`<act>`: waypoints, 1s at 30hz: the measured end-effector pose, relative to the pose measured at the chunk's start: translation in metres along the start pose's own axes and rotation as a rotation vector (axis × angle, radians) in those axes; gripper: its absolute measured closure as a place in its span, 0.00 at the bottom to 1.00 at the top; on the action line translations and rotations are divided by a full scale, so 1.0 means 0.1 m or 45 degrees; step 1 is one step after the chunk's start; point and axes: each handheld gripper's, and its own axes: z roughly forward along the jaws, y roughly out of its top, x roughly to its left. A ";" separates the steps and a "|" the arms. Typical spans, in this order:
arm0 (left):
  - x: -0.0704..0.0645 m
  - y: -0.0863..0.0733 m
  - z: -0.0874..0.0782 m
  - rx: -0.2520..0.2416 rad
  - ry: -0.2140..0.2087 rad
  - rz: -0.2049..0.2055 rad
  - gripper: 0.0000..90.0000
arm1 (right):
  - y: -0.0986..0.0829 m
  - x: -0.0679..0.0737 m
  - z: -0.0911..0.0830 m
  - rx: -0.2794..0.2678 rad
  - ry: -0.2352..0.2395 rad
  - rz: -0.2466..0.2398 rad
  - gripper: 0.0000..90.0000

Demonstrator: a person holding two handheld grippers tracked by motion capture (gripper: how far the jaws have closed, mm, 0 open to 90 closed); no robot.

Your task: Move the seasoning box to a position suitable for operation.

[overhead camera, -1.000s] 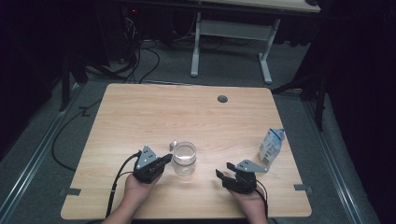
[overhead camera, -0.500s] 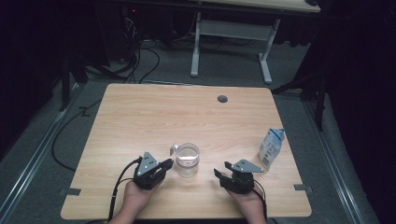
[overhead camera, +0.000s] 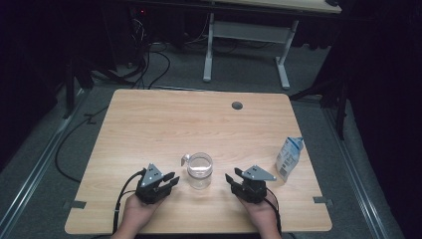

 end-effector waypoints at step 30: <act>0.08 0.60 -0.01 -0.163 0.027 -0.028 0.95 | 0.13 0.02 0.19 -0.010 0.037 -0.037 0.74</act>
